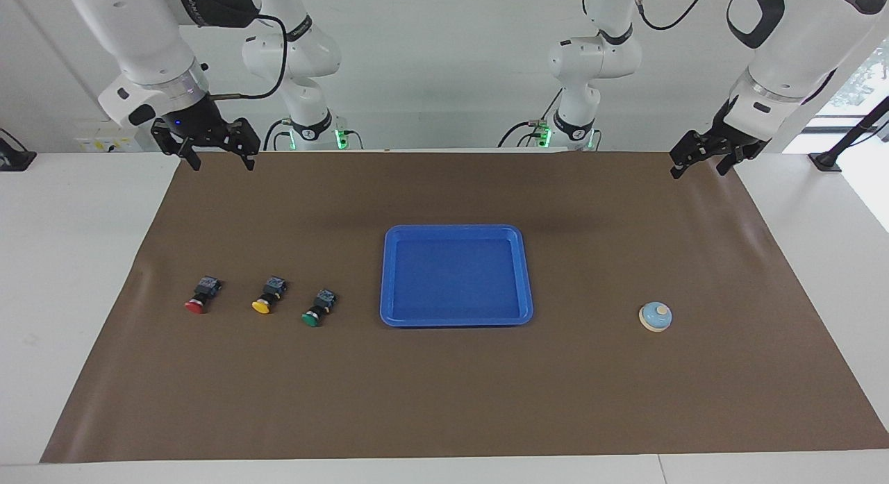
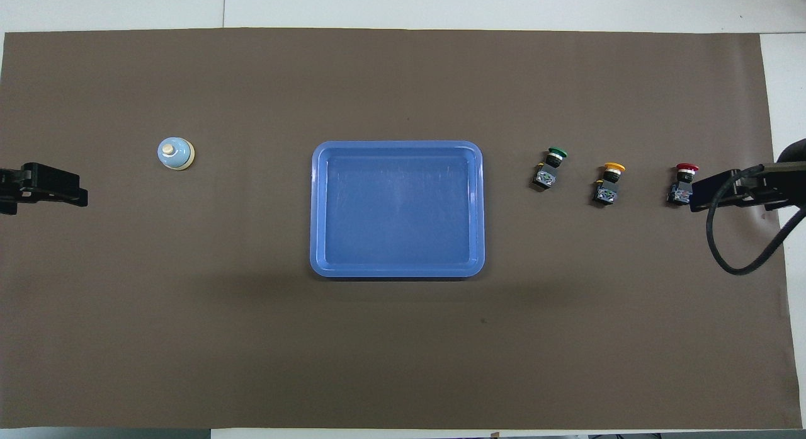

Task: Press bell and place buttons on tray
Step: 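Move the left gripper toward the service bell, then press down on the bell top with the left gripper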

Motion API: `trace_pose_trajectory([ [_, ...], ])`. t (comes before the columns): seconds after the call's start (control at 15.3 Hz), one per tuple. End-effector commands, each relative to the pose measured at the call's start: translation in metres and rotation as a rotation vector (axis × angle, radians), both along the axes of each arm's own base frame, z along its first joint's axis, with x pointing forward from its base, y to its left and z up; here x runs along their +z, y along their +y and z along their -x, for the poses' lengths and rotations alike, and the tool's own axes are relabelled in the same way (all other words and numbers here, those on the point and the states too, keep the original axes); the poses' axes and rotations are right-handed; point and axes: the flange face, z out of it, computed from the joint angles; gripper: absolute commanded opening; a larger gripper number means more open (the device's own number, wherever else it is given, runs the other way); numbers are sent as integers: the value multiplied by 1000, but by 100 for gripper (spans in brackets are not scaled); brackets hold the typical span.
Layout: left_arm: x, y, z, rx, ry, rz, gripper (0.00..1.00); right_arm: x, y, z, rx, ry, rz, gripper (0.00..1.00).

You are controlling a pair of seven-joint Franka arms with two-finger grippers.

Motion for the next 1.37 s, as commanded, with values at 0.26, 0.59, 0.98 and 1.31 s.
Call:
trace_pose_trajectory([
  [0.26, 1, -6, -2, -20, -25, 10, 100, 0, -3, 6, 10, 4, -19, 100],
  [0.59, -65, -5, -46, 2, -112, 8, 0, 0, -3, 6, 8, 4, -19, 100],
  [0.98, -172, -4, -106, 15, -161, 1, 0, 0, -3, 6, 8, 4, -20, 100],
  [1.31, -234, -4, -108, 40, -185, -1, 0, 0, -3, 6, 8, 4, -19, 100],
])
